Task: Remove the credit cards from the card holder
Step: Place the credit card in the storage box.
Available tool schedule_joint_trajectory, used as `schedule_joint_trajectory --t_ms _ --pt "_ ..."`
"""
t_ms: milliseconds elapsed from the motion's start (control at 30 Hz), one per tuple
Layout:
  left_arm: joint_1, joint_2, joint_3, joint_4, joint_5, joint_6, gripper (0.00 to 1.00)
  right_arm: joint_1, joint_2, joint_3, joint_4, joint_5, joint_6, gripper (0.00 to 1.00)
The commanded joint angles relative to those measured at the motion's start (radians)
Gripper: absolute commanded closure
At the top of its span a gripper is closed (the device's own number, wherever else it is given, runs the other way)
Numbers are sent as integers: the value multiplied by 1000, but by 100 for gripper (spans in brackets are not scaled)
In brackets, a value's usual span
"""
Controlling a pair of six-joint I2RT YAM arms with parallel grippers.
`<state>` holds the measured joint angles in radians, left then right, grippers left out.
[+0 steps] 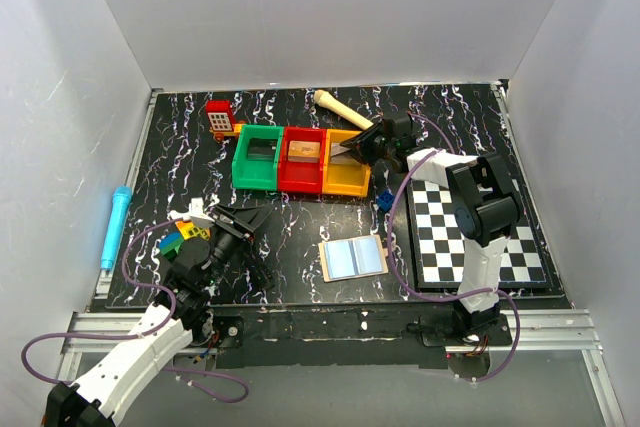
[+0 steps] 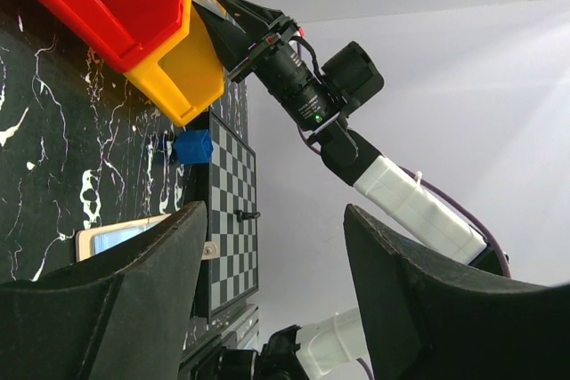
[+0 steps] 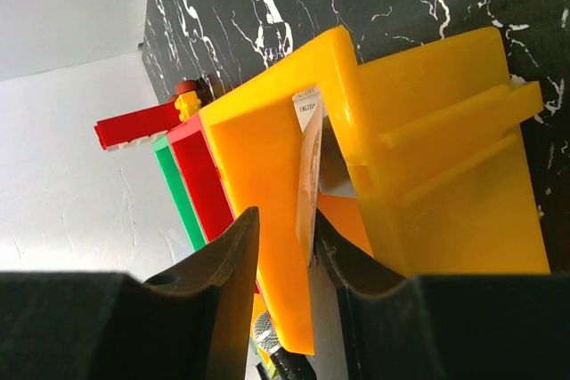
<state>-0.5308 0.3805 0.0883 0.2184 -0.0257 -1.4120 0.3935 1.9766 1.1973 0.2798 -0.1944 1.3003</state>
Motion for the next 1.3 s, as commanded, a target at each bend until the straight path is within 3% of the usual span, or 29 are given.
schedule_joint_trajectory --t_ms 0,400,700,1267 --pt "8 6 -12 21 17 -7 37 4 -44 15 -97 47 -32 64" --pt "8 1 -21 24 26 -18 37 4 -88 8 -185 88 -81 61" --pt "8 -2 -24 26 26 -22 37 5 -71 34 -197 98 -85 75" --pt "8 32 -16 44 26 -16 37 13 8 194 -323 101 -122 75"
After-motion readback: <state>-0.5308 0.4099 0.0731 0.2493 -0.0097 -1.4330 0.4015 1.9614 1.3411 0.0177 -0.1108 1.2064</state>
